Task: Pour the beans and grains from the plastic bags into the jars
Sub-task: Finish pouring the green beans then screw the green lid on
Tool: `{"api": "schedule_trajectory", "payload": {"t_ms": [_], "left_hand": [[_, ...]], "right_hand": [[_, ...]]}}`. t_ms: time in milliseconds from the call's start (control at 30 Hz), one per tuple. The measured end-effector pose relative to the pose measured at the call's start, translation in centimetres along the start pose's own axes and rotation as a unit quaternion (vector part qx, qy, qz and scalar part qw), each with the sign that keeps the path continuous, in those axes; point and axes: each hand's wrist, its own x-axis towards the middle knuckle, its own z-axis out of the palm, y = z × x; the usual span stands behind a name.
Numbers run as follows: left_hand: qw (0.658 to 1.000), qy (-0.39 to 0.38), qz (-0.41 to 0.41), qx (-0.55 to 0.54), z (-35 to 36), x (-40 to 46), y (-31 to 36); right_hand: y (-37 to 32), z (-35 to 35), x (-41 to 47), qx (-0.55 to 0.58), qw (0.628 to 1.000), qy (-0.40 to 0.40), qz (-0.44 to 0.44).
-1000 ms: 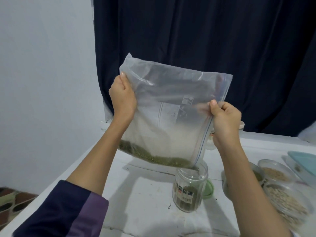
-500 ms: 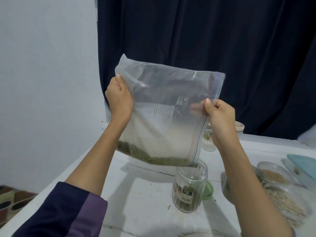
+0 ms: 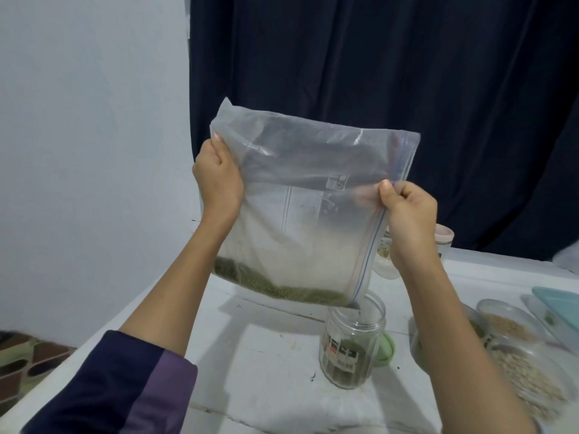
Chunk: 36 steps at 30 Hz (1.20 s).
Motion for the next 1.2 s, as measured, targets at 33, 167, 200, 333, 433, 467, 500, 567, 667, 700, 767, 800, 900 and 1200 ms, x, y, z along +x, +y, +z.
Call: {"api": "schedule_trajectory", "payload": {"t_ms": [33, 167, 200, 333, 433, 467, 500, 567, 667, 700, 767, 800, 900, 1200], "left_hand": [[1.000, -0.001, -0.001, 0.000, 0.0, 0.0, 0.0], [1.000, -0.003, 0.000, 0.007, 0.1, 0.1, 0.0], [1.000, -0.003, 0.001, 0.006, 0.2, 0.1, 0.0], [1.000, -0.002, 0.001, 0.018, 0.3, 0.2, 0.1], [1.000, -0.007, 0.010, 0.014, 0.5, 0.1, 0.1], [1.000, -0.008, 0.012, 0.014, 0.6, 0.1, 0.1], [1.000, -0.009, 0.015, 0.016, 0.6, 0.1, 0.2], [1.000, -0.011, 0.019, 0.018, 0.7, 0.2, 0.3], [0.999, -0.015, 0.028, 0.016, 0.8, 0.3, 0.5], [0.999, -0.016, 0.031, 0.015, 0.8, 0.3, 0.5], [0.999, -0.021, 0.037, 0.010, 1.0, 0.3, 0.6], [0.999, -0.023, 0.039, 0.008, 1.1, 0.1, 0.8], [0.999, -0.030, 0.044, 0.010, 1.5, -0.2, 1.2], [0.998, -0.041, 0.057, 0.004, 2.0, -0.5, 2.0]], "right_hand": [[0.0, 0.0, 0.0, 0.000, 1.000, 0.004, -0.003], [-0.1, 0.1, -0.2, -0.006, 1.000, -0.006, -0.005], [-0.1, 0.0, -0.2, -0.006, 1.000, 0.012, -0.008], [-0.2, 0.0, -0.3, -0.012, 1.000, -0.009, -0.004], [0.0, -0.2, -0.3, -0.013, 0.999, 0.028, -0.011], [0.0, -0.1, -0.3, -0.012, 1.000, 0.016, -0.008], [0.1, -0.1, -0.4, -0.009, 1.000, 0.008, -0.006], [0.2, -0.1, -0.4, -0.002, 0.999, 0.033, -0.010], [0.3, -0.2, -0.4, 0.007, 1.000, 0.014, -0.007], [0.5, -0.2, -0.4, 0.006, 1.000, -0.001, -0.003], [0.8, -0.3, -0.3, 0.008, 1.000, 0.029, -0.007], [0.9, -0.5, -0.1, 0.011, 0.999, 0.048, -0.010], [1.2, -0.6, 0.1, 0.006, 1.000, 0.023, -0.002], [1.6, -1.0, 0.2, 0.020, 0.997, 0.075, 0.007]]}}
